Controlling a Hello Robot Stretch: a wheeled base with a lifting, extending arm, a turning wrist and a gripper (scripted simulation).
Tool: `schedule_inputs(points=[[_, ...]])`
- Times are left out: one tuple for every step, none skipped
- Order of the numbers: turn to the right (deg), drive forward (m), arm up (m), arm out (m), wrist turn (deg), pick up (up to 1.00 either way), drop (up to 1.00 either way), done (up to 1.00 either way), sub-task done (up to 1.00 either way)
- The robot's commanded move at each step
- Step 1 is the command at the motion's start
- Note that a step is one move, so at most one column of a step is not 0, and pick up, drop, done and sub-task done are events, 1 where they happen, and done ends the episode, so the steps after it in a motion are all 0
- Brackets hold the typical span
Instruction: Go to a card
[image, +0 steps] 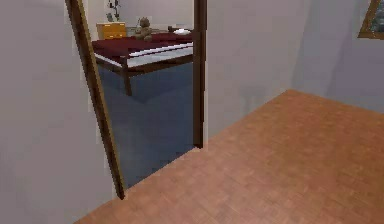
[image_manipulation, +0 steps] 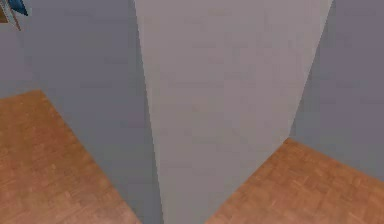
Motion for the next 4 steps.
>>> schedule_inputs(points=[[-6.0, 0.00, 0.00, 0.00, 0.0, 0.00, 0.00, 0.00, 0.00], [0.0, 1.00, 0.00, 0.00, 0.0, 0.00, 0.00, 0.00, 0.00], [-6.0, 0.00, 0.00, 0.00, 0.0, 0.00, 0.00, 0.00, 0.00], [0.0, 0.35, 0.00, 0.00, 0.0, 0.00, 0.00, 0.00, 0.00]])
